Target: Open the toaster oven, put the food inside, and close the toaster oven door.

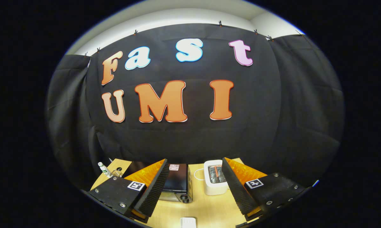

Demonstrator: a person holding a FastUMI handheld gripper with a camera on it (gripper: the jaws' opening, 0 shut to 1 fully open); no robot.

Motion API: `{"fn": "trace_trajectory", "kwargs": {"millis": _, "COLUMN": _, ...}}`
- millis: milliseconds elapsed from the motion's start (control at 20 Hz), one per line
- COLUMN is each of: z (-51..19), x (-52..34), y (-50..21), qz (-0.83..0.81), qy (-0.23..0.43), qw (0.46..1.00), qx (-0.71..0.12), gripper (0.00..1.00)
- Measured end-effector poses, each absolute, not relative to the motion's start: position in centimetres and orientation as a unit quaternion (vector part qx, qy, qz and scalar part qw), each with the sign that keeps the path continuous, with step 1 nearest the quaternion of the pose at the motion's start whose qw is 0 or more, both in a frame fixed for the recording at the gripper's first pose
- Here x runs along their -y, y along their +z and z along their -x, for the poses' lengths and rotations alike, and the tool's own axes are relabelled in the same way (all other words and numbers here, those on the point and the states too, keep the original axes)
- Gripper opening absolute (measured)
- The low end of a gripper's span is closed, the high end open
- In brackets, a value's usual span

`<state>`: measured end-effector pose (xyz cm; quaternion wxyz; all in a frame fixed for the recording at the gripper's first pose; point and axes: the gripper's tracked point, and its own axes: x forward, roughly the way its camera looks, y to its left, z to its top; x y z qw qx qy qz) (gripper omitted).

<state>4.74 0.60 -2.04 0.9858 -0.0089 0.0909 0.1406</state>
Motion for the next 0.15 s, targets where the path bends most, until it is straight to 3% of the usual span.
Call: {"fn": "trace_trajectory", "kwargs": {"millis": 150, "z": -3.95, "x": 0.7, "y": -1.37, "qz": 0.013, "qy": 0.129, "qw": 0.989, "qx": -0.07, "gripper": 0.99}}
